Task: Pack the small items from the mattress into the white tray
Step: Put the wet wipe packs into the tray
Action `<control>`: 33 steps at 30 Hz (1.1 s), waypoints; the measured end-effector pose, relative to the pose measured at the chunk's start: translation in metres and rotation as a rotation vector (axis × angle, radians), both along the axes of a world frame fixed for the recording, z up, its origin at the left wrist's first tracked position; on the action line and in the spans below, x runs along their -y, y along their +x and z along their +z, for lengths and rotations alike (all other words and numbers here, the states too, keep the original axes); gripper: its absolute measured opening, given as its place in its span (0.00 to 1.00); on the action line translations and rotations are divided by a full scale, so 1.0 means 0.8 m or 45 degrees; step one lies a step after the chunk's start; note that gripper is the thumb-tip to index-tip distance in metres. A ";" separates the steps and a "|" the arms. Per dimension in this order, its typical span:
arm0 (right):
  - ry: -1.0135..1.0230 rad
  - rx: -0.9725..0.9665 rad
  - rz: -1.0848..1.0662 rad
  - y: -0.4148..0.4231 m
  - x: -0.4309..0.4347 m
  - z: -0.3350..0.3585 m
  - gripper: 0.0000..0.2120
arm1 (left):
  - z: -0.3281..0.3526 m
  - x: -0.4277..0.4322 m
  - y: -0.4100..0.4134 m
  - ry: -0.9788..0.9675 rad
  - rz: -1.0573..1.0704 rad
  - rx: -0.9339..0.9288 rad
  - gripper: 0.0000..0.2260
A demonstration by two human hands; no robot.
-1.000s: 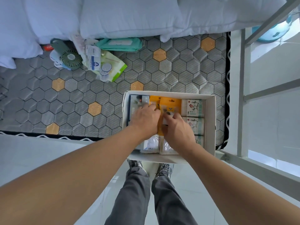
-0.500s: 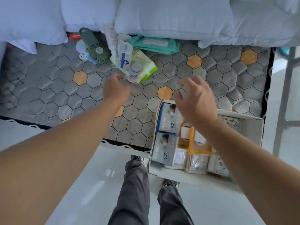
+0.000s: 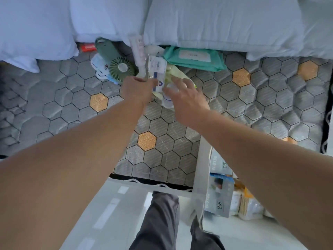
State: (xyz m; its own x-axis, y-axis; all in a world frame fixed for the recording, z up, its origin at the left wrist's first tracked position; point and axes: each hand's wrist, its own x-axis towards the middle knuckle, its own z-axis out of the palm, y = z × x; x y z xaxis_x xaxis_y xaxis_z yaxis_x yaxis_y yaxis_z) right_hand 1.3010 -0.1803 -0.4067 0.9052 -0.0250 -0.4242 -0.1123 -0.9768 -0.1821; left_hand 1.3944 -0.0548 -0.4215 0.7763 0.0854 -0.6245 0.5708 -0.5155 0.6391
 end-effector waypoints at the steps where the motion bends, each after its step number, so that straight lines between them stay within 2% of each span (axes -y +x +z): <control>1: -0.040 0.001 0.046 0.003 -0.004 -0.008 0.37 | -0.003 -0.004 0.004 -0.121 0.025 -0.119 0.16; 3: -0.109 0.026 0.108 0.006 -0.009 -0.019 0.37 | -0.001 -0.012 0.010 -0.318 0.027 -0.316 0.15; 6: -0.051 0.143 0.065 0.007 -0.007 -0.024 0.22 | 0.006 -0.026 0.014 -0.432 -0.027 -0.387 0.15; 7: 0.080 0.182 -0.041 0.007 -0.004 -0.023 0.17 | 0.006 -0.031 0.015 -0.453 -0.039 -0.394 0.14; 9: 0.459 0.184 -0.439 0.006 0.004 -0.011 0.14 | 0.007 -0.041 0.018 -0.462 -0.062 -0.396 0.12; 13: 1.016 0.198 -1.234 0.004 0.030 0.023 0.10 | 0.015 -0.048 0.013 -0.466 -0.121 -0.385 0.18; 15: 1.432 0.132 -1.596 0.000 0.047 0.040 0.09 | 0.030 -0.043 0.003 -0.506 -0.112 -0.391 0.21; 17: 1.746 0.097 -1.784 -0.010 0.066 0.053 0.08 | 0.048 -0.033 -0.010 -0.585 -0.154 -0.387 0.21; 22: 1.893 0.095 -1.795 -0.052 0.102 0.078 0.09 | 0.101 0.014 -0.052 -0.753 -0.221 -0.393 0.09; 27: 2.043 0.036 -1.725 -0.106 0.124 0.104 0.17 | 0.136 0.060 -0.104 -0.706 -0.311 -0.367 0.16; 31: 2.009 0.107 -1.669 -0.168 0.142 0.125 0.20 | 0.146 0.086 -0.162 -0.638 -0.434 -0.289 0.10; 33: 1.930 0.165 -1.626 -0.206 0.153 0.136 0.22 | 0.149 0.096 -0.195 -0.629 -0.448 -0.295 0.10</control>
